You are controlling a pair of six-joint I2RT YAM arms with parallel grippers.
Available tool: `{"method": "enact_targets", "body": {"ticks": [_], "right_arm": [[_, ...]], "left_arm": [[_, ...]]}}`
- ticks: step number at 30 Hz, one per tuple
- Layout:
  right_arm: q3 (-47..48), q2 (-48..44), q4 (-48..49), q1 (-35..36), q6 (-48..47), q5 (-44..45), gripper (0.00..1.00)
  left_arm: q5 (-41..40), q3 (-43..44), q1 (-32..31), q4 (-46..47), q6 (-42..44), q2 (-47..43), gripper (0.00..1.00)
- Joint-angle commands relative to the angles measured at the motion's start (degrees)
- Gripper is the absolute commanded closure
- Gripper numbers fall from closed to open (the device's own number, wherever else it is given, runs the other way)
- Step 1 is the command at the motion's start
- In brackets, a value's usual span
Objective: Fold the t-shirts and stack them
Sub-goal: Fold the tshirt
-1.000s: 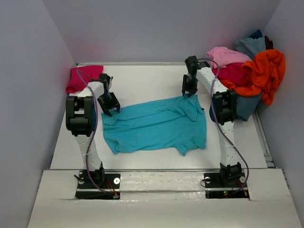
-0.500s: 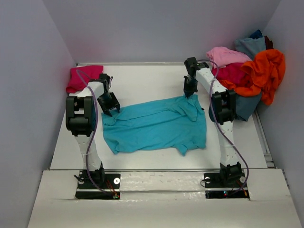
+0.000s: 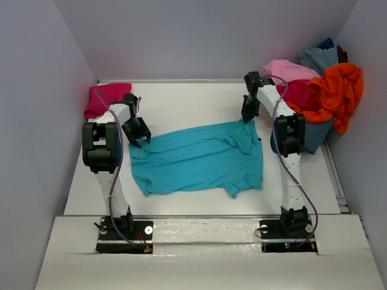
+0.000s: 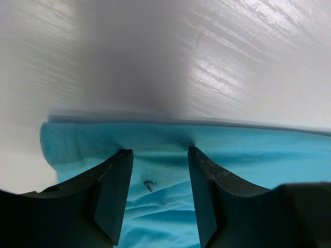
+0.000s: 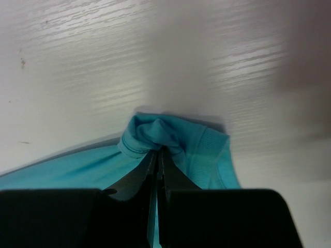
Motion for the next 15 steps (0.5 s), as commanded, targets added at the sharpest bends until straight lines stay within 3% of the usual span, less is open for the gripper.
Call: {"method": "enact_targets", "body": {"ticks": [1,15], "right_arm": [[1.7,-2.8,-1.1,-2.4,0.3,2.7,0.93],[1.4,-5.0,-1.4,-5.3,0.5,3.4,0.93]], "left_arm": [[-3.0,0.4,1.2,-0.4,0.7,0.4,0.41],[-3.5,0.5,1.7,-0.4,0.7,0.4,0.41]]}}
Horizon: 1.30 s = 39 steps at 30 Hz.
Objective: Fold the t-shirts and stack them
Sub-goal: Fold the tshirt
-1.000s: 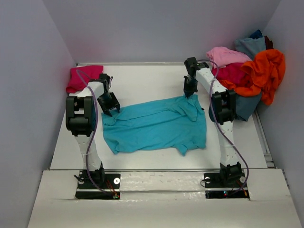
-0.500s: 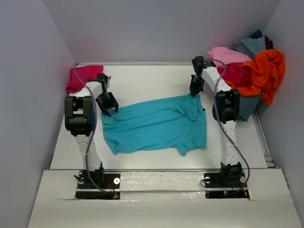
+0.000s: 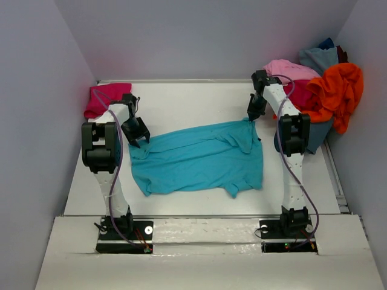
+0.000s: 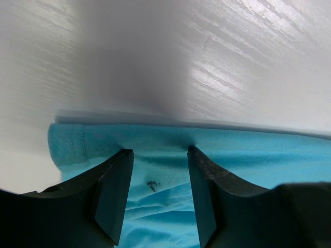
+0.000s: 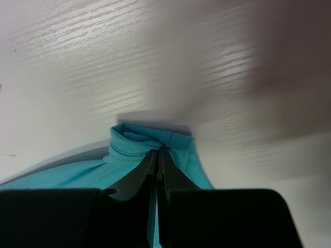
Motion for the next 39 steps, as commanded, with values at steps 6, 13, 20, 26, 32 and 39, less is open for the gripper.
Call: {"method": "enact_targets", "body": {"ticks": [6,13,20,26,32,39], "right_arm": [[-0.1,-6.1,-0.9,-4.3,0.4,3.6,0.93],[-0.6,-7.3,-1.0,-5.9,0.6,3.9,0.93],[-1.9,-8.8,-1.1,-7.1,1.0,5.3,0.93],[-2.9,-8.9,-1.9,-8.2,1.2,7.2,0.93],[-5.2,-10.2,-1.1,-10.1,2.1,7.5,0.93],[-7.7,-10.8,-1.1,-12.3,3.9,8.3,0.93]], "left_arm": [[-3.4,0.4,1.3,-0.5,0.8,0.1,0.42],[-3.4,-0.2,1.3,-0.4,0.8,-0.4,0.42],[-3.5,-0.4,1.8,-0.4,0.8,-0.6,0.42],[-3.5,0.1,1.8,-0.6,0.8,-0.5,0.42],[-3.7,0.0,1.8,-0.7,0.8,-0.6,0.42],[-3.7,0.1,2.3,-0.6,0.7,-0.3,0.42]]}}
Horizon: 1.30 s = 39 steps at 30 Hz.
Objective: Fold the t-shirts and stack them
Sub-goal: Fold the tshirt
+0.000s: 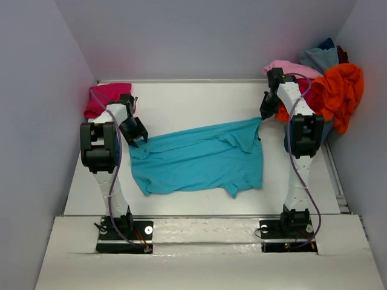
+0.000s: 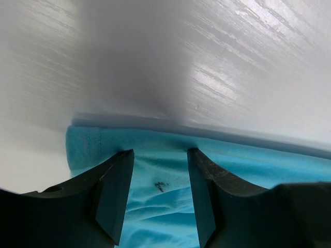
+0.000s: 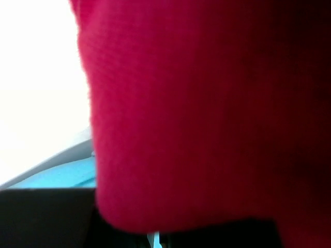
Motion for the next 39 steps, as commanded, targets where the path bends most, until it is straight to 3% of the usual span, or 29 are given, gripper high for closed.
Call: {"method": "enact_targets", "body": {"ticks": [1,6,7,8,10,11,14,22,34,39], "right_arm": [[-2.3,-4.4,0.2,-6.9,4.3,6.4,0.93],[-2.4,-4.3,1.8,-6.9,2.5,-1.2,0.90],[-2.6,-4.3,1.9,-6.9,2.2,-2.0,0.84],[-2.9,-4.4,2.7,-6.9,1.0,-3.7,0.65],[-3.6,-4.7,3.5,-6.4,0.0,-4.3,0.47],[-4.4,-5.0,3.9,-6.4,-0.4,-6.1,0.34],[-4.7,-5.5,5.3,-5.8,-1.1,-8.2,0.21],[-2.1,-2.9,4.8,-2.4,-1.0,-9.0,0.20],[3.1,3.1,10.5,0.8,0.0,-13.2,0.30],[10.1,7.4,8.6,1.3,-0.2,-14.4,0.34]], "left_arm": [[-3.4,0.3,1.2,-0.7,0.8,-0.2,0.42],[-3.4,0.4,1.2,-0.7,0.8,0.2,0.42],[-3.3,0.4,1.2,-0.7,0.8,0.3,0.42],[-3.2,0.5,1.2,-0.8,0.8,0.3,0.42],[-3.0,0.8,1.2,-0.8,0.9,0.3,0.42],[-3.0,0.9,1.2,-0.7,0.9,0.3,0.42],[-2.3,0.9,1.2,-0.6,0.9,0.6,0.42],[-2.2,2.1,1.2,-0.6,1.2,1.5,0.42],[-2.7,0.9,1.2,-0.5,1.6,0.3,0.42],[-2.6,0.9,1.2,-0.4,1.6,0.3,0.42]]}}
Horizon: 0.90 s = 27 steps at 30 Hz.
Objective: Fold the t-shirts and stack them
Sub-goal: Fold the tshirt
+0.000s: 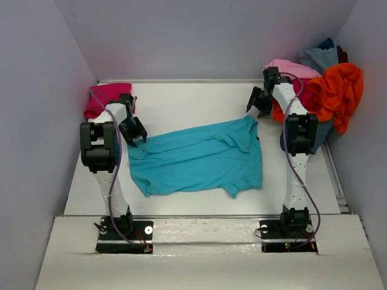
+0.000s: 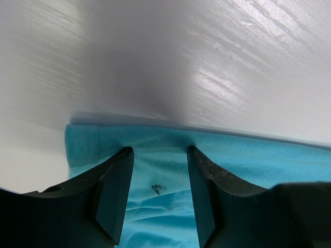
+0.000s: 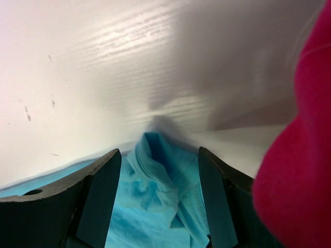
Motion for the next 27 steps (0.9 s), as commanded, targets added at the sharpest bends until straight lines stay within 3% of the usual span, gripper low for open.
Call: {"method": "enact_targets", "body": {"ticks": [1,12,27], "right_arm": [[6.6,2.6,2.1,0.2,0.3,-1.9,0.34],[4.9,3.8,2.4,0.7,0.3,-4.1,0.51],[-0.3,1.7,1.6,4.2,-0.1,-3.4,0.59]], "left_arm": [[-1.7,0.2,0.8,-0.1,1.1,0.0,0.42],[-2.1,1.1,0.8,-0.6,1.0,0.8,0.42],[-2.3,1.1,0.8,-0.6,1.0,1.1,0.42]]}}
